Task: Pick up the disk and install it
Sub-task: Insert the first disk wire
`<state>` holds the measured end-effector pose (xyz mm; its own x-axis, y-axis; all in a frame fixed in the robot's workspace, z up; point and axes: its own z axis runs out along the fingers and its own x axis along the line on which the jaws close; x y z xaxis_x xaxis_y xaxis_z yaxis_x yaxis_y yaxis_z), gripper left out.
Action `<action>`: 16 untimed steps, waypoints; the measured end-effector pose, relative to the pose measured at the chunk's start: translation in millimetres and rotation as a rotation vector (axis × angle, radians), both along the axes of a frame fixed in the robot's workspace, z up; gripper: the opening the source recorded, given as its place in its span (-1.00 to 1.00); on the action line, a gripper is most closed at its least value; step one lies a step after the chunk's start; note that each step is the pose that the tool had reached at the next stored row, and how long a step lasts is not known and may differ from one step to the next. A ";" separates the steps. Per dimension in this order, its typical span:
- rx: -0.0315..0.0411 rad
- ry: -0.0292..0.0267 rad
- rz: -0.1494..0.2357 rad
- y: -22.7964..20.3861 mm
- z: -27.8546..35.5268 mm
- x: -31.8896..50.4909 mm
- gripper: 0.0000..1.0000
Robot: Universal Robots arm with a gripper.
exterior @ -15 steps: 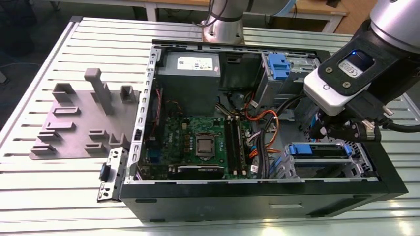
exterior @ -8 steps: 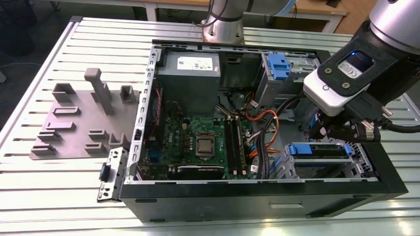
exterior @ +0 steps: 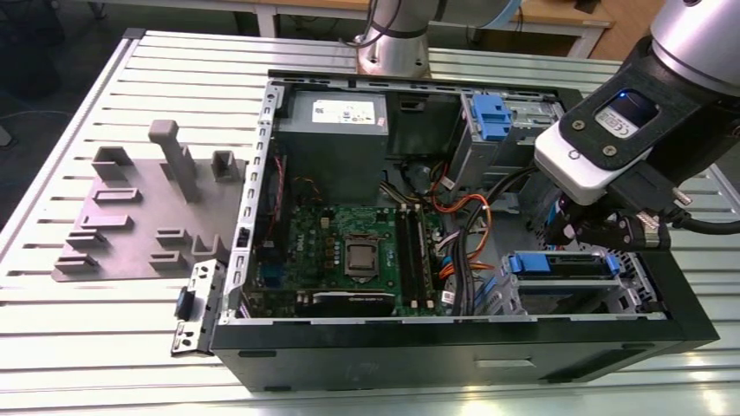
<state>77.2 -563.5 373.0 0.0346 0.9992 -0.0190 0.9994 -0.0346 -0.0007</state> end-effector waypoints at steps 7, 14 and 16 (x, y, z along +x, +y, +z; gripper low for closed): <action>-0.0001 0.0000 0.000 0.5 -0.7 11.7 -0.79; 0.0000 0.0033 0.000 2.6 -1.9 37.6 -0.79; 0.0000 0.0057 0.000 3.1 -2.3 44.0 -0.79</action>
<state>121.2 -560.4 370.7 0.0345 0.9992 -0.0192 0.9994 -0.0346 -0.0063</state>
